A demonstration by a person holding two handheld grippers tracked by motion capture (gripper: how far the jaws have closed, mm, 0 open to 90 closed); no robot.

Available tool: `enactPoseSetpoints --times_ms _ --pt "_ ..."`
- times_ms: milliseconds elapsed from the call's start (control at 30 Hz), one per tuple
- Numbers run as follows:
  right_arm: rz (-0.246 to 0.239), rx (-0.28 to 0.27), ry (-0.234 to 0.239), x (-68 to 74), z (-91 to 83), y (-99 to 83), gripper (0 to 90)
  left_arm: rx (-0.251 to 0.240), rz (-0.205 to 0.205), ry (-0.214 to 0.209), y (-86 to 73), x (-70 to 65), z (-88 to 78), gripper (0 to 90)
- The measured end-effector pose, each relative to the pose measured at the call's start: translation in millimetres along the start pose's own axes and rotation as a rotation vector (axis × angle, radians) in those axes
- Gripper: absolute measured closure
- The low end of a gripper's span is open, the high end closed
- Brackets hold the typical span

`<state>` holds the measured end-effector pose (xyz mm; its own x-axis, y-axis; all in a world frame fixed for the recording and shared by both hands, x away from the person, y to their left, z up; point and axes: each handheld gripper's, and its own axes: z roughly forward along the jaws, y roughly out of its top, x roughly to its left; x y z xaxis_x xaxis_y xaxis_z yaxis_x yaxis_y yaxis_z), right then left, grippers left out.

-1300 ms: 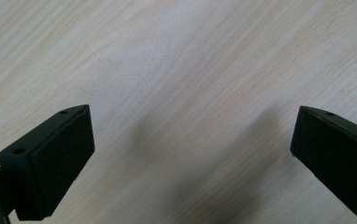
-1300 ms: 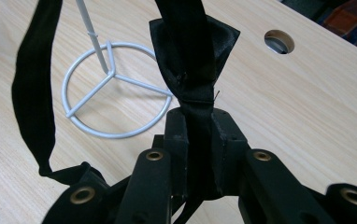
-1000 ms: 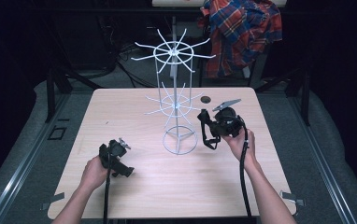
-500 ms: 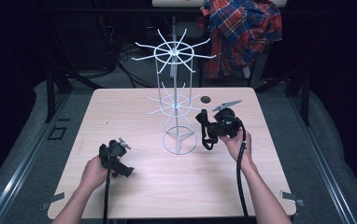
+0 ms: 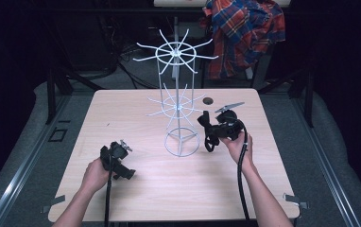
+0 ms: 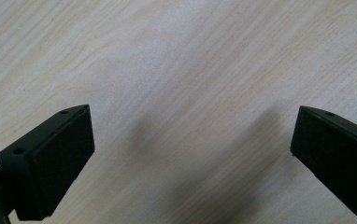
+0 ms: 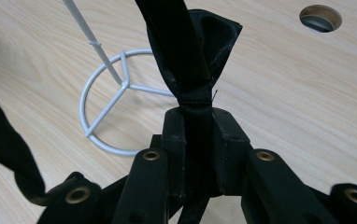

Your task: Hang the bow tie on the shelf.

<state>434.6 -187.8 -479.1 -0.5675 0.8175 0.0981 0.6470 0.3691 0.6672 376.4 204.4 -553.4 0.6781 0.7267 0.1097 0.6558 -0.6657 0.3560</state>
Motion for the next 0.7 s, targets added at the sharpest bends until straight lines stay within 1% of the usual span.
enactPoseSetpoints --times_ms 200,233,267,367,567,633,667,700 --pt "0.009 -0.003 0.008 0.2 1.8 -0.3 75.8 0.0 0.001 0.0 0.0 0.0 -0.1 0.0" --pt "0.011 -0.003 0.014 -0.2 2.0 -0.5 75.5 0.0 0.001 0.0 -0.1 -0.1 -0.2 0.0" --pt "0.018 -0.01 0.03 -1.1 2.5 -0.9 75.1 0.0 0.002 0.0 0.0 0.0 -0.2 0.0" --pt "0.021 -0.012 0.035 -1.8 3.1 -1.4 74.1 0.0 0.002 0.0 0.0 -0.1 -0.1 0.0" --pt "0.031 -0.013 0.049 -2.7 2.6 -2.4 71.0 0.002 0.003 0.0 0.0 0.1 -0.1 0.0" --pt "0.025 -0.018 0.05 -3.5 2.3 -2.5 69.2 0.002 0.003 0.0 0.1 0.0 -0.1 0.0" --pt "0.029 -0.015 0.052 -3.7 1.2 -2.5 66.1 0.002 0.004 -0.001 0.2 0.0 -0.1 0.0" --pt "0.029 -0.015 0.052 -3.7 1.2 -2.5 66.1 0.002 0.004 -0.001 0.2 0.0 -0.1 0.0"
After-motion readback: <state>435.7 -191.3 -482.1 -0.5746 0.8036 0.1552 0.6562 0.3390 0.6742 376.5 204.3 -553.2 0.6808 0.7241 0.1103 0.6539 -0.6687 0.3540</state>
